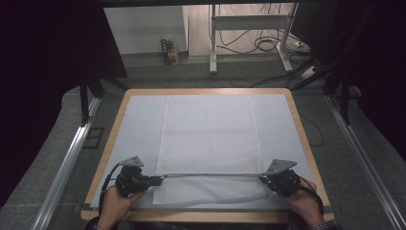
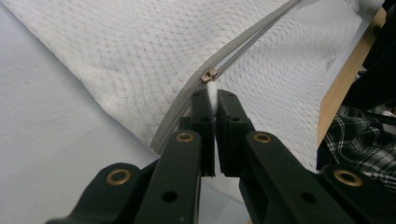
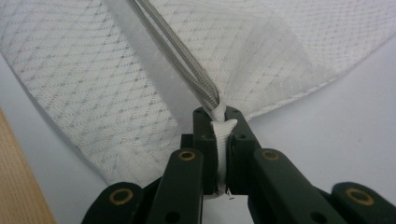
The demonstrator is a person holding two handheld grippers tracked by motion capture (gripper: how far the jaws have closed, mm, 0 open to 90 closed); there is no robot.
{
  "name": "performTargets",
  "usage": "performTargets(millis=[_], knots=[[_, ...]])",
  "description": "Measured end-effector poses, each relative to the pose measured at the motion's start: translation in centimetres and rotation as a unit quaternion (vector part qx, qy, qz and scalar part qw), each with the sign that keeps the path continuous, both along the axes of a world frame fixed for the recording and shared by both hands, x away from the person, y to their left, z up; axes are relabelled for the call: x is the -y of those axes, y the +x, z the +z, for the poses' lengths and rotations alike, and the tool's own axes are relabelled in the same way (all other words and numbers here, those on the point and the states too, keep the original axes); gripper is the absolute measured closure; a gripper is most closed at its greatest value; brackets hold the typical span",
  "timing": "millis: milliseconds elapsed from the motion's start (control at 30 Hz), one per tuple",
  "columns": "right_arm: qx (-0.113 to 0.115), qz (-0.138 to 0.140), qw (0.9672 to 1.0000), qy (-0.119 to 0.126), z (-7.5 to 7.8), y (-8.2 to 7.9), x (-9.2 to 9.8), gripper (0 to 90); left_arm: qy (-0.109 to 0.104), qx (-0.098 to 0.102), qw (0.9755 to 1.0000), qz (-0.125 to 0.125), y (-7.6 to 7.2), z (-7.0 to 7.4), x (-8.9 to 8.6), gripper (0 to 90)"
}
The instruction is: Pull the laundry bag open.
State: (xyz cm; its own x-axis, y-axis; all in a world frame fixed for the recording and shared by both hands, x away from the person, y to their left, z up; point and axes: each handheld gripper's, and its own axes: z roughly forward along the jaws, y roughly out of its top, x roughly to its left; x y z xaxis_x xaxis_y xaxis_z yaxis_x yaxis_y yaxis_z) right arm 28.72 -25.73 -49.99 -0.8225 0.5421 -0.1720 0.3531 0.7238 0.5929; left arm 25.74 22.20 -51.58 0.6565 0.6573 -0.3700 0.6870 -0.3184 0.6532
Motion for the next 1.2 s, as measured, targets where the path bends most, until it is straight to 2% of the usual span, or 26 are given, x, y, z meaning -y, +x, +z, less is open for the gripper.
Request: performTargets(millis=[500, 567, 667, 867, 1067, 1200], knots=[[0.001, 0.002, 1.0, -0.001, 0.0, 0.0, 0.0, 84.8, 0.005, -0.001, 0.9999, 0.012, -0.4, -0.2, -0.7, 87.3], [0.001, 0.002, 1.0, 0.002, 0.1, -0.1, 0.0, 84.8, -0.003, -0.003, 0.9999, 0.013, -0.4, -0.2, -0.9, 87.3], [0.002, 0.005, 1.0, -0.003, 0.0, -0.1, -0.1, 84.8, 0.002, -0.002, 0.9999, 0.016, -0.4, -0.2, -0.9, 87.3], [0.004, 0.005, 1.0, -0.005, 0.1, -0.1, -0.1, 84.9, 0.0, -0.005, 0.9998, 0.018, -0.4, -0.2, -1.1, 87.3], [0.003, 0.003, 1.0, -0.005, 0.0, -0.1, 0.0, 85.0, 0.009, -0.007, 0.9994, 0.034, -0.7, -0.4, -1.9, 87.4], [0.002, 0.004, 1.0, -0.004, 0.1, -0.1, -0.1, 85.0, 0.005, -0.009, 0.9994, 0.034, -0.7, -0.4, -2.0, 87.4]])
